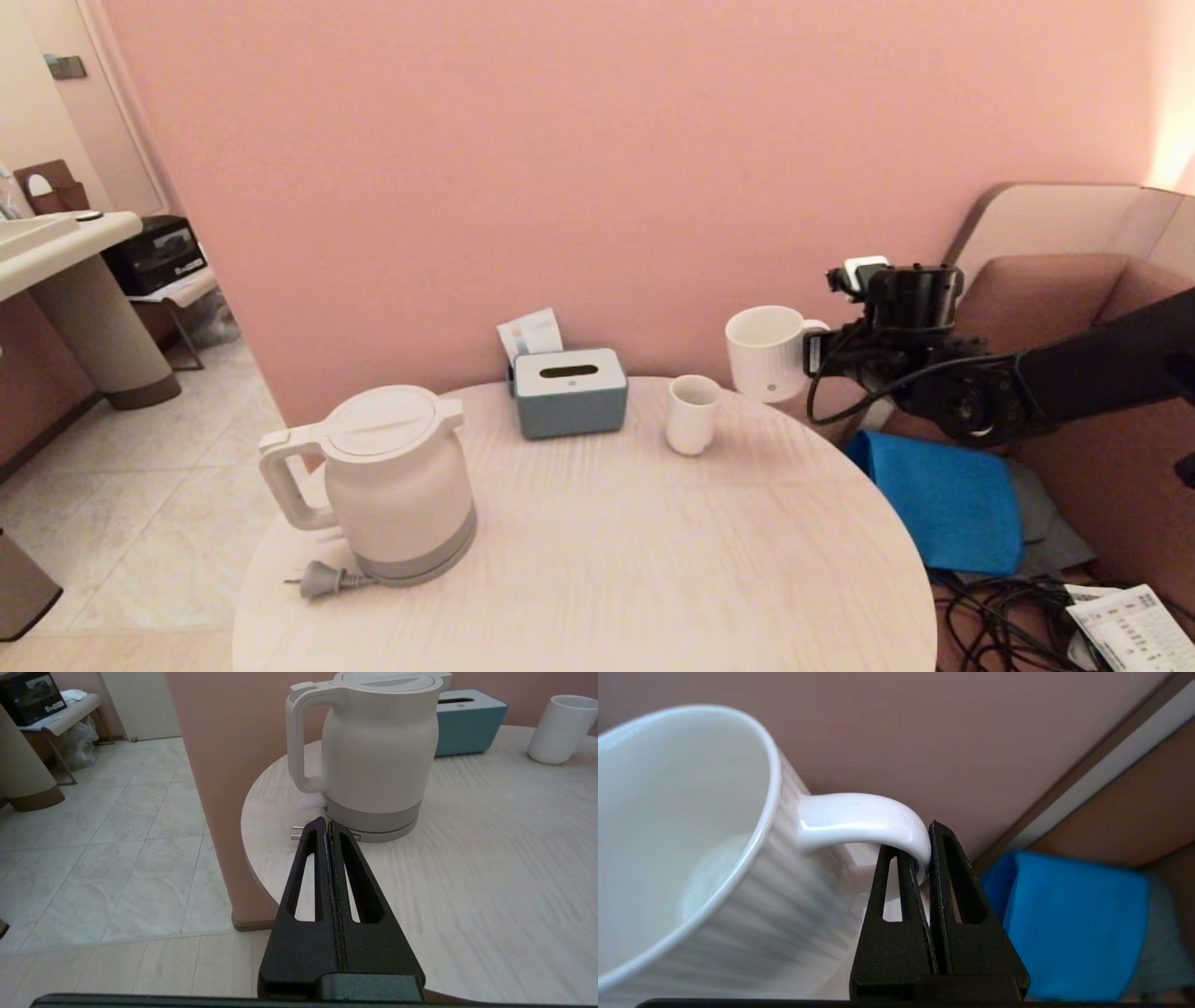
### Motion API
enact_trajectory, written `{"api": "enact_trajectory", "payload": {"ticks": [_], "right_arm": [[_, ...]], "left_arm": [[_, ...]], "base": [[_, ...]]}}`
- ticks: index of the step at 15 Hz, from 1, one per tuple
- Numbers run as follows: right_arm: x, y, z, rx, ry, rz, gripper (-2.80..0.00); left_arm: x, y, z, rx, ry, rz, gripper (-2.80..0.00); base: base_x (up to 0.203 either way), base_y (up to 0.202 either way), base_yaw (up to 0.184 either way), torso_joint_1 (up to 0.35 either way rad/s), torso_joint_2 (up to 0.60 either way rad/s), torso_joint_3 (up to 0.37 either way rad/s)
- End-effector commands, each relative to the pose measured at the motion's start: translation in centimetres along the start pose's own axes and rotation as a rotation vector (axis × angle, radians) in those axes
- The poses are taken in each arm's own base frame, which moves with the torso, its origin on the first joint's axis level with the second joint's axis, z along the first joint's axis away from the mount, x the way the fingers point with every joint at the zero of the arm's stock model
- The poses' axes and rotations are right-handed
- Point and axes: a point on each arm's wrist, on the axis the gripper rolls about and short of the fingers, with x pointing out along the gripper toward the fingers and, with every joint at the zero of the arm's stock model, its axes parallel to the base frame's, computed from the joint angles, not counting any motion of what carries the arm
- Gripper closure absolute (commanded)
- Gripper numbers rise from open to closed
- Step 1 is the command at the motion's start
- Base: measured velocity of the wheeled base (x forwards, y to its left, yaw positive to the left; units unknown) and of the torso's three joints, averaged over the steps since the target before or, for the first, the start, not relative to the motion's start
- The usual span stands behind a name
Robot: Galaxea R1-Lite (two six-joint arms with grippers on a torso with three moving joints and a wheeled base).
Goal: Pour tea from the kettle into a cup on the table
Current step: Put the cup down on the table
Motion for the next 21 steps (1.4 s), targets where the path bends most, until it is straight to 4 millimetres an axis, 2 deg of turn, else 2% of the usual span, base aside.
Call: {"api": "enact_trajectory", "payload": {"ticks": [1, 5, 9, 13, 17, 21], "right_arm": [[-1.6, -0.4, -0.1, 0.018, 0.008, 0.007, 0.0], [-4.8, -0.8, -2.4, 0.046, 0.048, 0.056, 0.0], [-7.3, -0.9, -5.9, 0.045, 0.078, 0.098, 0.0], [-9.9, 1.2, -10.3, 0.056, 0.123, 0.187, 0.0], [-10.1, 3.1, -13.8, 0.044, 0.082, 0.241, 0.0], [-9.6, 3.6, -16.1, 0.044, 0.058, 0.213, 0.0]], "left_arm": [[0.0, 0.0, 0.0, 0.0, 0.0, 0.0, 0.0], [0.0, 0.0, 0.0, 0.0, 0.0, 0.0, 0.0], [0.0, 0.0, 0.0, 0.0, 0.0, 0.0, 0.0], [0.0, 0.0, 0.0, 0.0, -0.001, 0.001, 0.0], [0.0, 0.0, 0.0, 0.0, 0.0, 0.0, 0.0], [0.0, 0.0, 0.0, 0.0, 0.0, 0.0, 0.0]], "base": [[0.0, 0.0, 0.0, 0.0, 0.0, 0.0], [0.0, 0.0, 0.0, 0.0, 0.0, 0.0], [0.0, 0.0, 0.0, 0.0, 0.0, 0.0], [0.0, 0.0, 0.0, 0.0, 0.0, 0.0], [0.0, 0.0, 0.0, 0.0, 0.0, 0.0], [0.0, 0.0, 0.0, 0.0, 0.0, 0.0]]}}
